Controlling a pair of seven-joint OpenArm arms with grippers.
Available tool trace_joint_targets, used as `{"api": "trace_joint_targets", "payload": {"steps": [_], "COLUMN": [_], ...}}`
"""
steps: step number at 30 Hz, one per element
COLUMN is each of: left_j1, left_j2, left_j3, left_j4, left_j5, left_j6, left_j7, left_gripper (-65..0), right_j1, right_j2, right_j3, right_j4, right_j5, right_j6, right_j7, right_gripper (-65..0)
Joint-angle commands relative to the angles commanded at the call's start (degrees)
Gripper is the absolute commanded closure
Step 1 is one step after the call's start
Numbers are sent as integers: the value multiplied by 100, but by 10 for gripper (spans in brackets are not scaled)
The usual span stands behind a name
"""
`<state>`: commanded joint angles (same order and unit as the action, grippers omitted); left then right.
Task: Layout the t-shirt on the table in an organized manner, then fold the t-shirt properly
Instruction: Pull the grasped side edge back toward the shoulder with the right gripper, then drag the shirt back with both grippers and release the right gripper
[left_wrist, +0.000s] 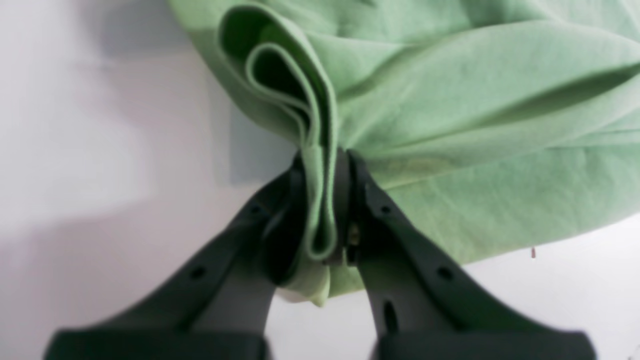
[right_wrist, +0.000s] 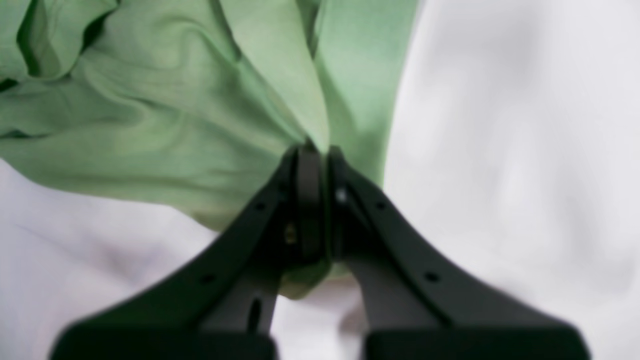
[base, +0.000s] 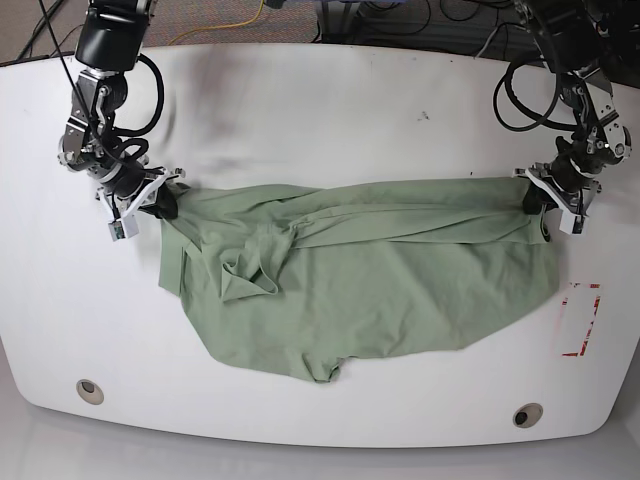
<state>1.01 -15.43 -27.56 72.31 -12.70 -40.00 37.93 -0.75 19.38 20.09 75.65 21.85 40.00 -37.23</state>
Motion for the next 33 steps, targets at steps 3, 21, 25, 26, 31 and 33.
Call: {"api": "trace_joint_targets", "payload": {"steps": [3,21,25,26,31,33], "left_j1": [273,1916,2198,2277,2585,2716], "left_j2": [-18,-343,-343,-343,-343,-343], "left_j3": [0,-18,-18,-18,-18,-26], "left_j4": [369,2057,2180,2180,2189,2277], "left_j5": [0,-18,-26,-35,-44,-44], "left_j6": [0,0,0,0,0,0], "left_j7": [97,527,527,527,527,527], "left_gripper": [-8,-11,-11,-11,-11,-13], "right_j1": [-246,-2541,-2936,-3033,-3314,-3376], "right_j2": [0,-299,-448,-484,-624,-624], "right_j3": [9,897,897,897,897,897], "right_j4": [360,2681,3051,3121,3270,3341], "right_j5": [0,18,18,18,18,9], "right_j6": [0,0,0,0,0,0], "right_j7": [-220,-1292,-1301,-1301,-1301,-1301], "right_gripper": [0,0,0,0,0,0]}}
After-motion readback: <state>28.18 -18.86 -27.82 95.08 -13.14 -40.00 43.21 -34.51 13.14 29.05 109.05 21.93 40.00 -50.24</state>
